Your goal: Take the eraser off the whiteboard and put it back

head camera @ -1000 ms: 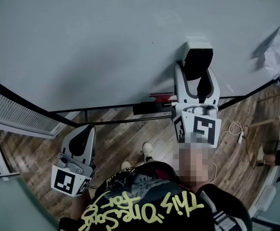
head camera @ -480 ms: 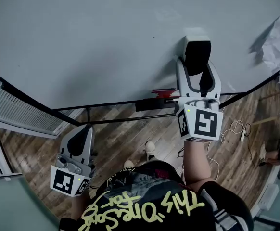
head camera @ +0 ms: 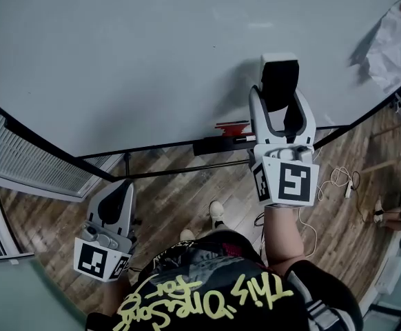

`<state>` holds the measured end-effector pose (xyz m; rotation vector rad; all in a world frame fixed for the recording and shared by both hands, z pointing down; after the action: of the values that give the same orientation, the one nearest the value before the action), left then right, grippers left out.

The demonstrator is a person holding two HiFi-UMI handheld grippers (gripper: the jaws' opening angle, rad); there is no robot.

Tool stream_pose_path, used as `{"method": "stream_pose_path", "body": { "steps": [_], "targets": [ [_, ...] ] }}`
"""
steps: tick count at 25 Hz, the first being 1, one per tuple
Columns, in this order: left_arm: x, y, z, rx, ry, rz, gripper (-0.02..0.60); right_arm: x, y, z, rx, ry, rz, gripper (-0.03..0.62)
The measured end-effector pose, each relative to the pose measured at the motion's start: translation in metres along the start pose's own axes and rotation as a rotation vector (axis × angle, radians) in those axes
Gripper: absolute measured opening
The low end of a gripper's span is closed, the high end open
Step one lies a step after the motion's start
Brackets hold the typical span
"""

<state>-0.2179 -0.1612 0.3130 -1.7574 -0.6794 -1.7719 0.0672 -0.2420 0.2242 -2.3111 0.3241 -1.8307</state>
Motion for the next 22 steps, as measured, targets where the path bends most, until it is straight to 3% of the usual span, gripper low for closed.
{"method": "stream_pose_path", "body": {
  "steps": [22],
  "targets": [
    [0.005, -0.021, 0.025, 0.109, 0.006, 0.011, 0.008, -0.027, -0.091, -0.010, 0.026, 0.043, 0.009, 0.262]
  ]
}}
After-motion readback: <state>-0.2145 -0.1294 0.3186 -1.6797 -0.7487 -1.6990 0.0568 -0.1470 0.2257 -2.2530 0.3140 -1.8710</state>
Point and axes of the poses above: the fingertips, and each gripper's own axes: y forward along the fingers, z to its right, x out of its underside, the point moved 2 cm from there along -y, backward along the fingers, and after that the axes turned 3 degrees about -y, right-handed, at the moved point
